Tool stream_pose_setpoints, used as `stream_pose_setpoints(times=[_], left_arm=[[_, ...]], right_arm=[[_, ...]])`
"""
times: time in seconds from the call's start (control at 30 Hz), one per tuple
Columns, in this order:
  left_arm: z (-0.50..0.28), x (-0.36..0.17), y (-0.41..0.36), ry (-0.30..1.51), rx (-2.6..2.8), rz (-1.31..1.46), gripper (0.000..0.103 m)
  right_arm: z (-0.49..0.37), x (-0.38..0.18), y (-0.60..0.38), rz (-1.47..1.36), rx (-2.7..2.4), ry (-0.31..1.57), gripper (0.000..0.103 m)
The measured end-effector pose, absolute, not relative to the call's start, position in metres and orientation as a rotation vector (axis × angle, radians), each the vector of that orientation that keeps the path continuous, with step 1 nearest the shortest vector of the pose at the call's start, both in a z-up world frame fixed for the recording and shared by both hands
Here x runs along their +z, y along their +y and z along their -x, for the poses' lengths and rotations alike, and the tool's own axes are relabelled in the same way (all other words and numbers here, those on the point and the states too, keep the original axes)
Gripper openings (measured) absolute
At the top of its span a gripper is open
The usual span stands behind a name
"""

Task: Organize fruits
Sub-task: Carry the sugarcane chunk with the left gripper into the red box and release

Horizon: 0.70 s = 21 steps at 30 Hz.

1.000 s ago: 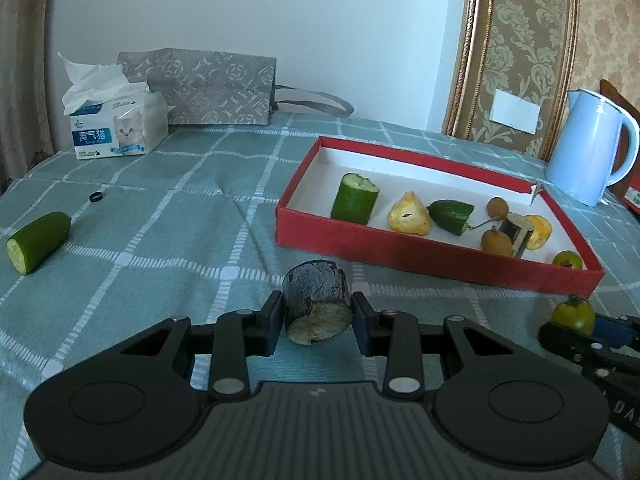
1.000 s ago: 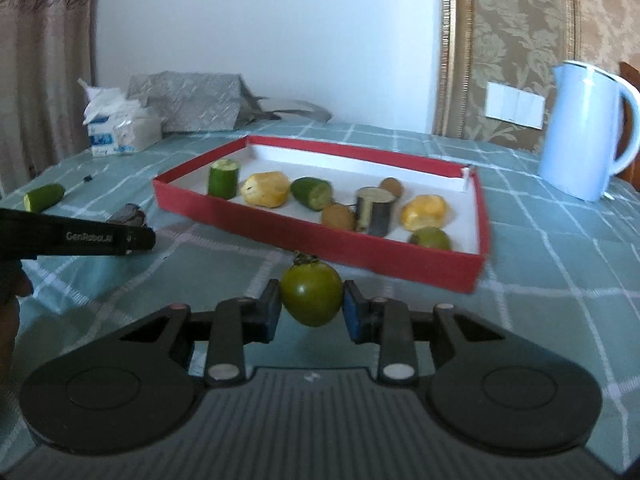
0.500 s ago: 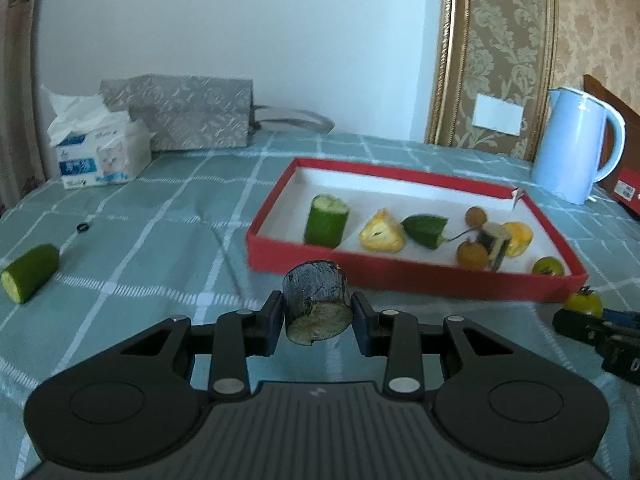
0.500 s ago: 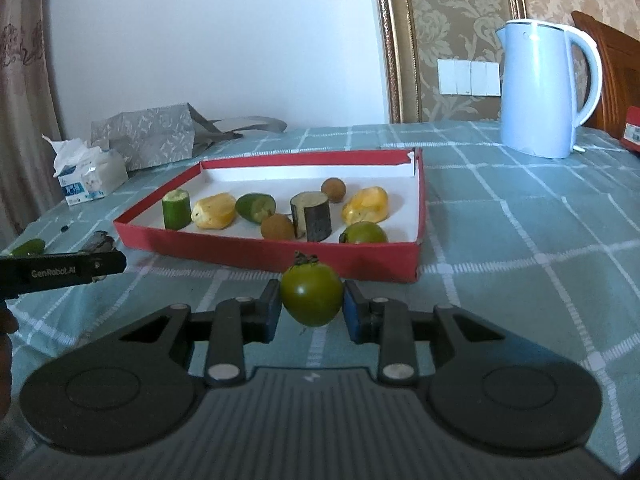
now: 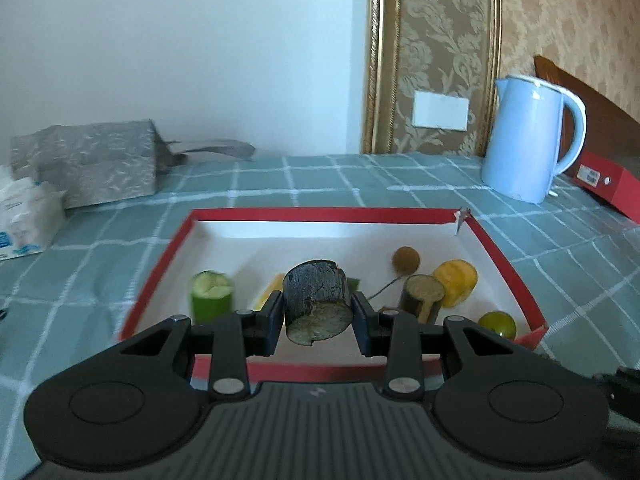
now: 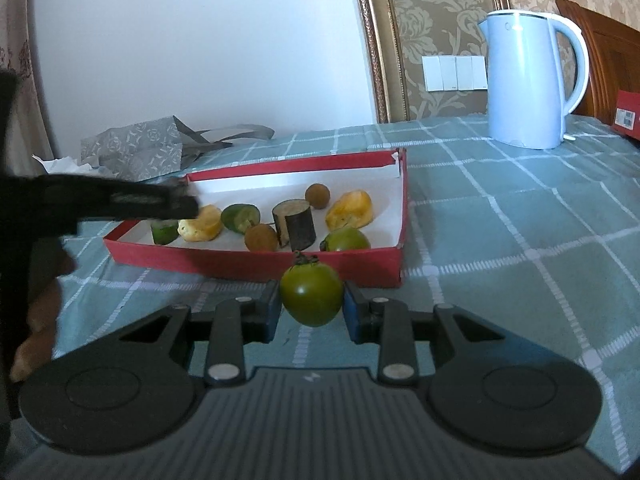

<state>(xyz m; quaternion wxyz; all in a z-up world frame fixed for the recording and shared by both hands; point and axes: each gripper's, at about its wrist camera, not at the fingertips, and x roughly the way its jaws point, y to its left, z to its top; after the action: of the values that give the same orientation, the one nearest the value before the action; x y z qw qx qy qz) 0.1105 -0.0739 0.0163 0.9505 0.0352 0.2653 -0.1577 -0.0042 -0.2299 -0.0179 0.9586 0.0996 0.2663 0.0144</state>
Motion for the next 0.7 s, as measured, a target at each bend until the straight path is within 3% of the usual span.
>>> stream_pose_setpoints(times=[0.47,0.57,0.7], left_arm=[[-0.133,-0.008,-0.087,0.596,-0.341,-0.081,0.035],[-0.133,-0.007,-0.088,0.582,-0.348,-0.078,0.045],[-0.122,-0.004,-0.088,0.520,-0.312,-0.101,0.067]], right_arm=[[-0.002,-0.020,-0.230,-0.199,0.029,0.557,0.031],[-0.001,-0.020,-0.230,-0.199,0.025,0.557,0.031],[-0.001,-0.020,-0.230,-0.198,0.023,0.557,0.031]])
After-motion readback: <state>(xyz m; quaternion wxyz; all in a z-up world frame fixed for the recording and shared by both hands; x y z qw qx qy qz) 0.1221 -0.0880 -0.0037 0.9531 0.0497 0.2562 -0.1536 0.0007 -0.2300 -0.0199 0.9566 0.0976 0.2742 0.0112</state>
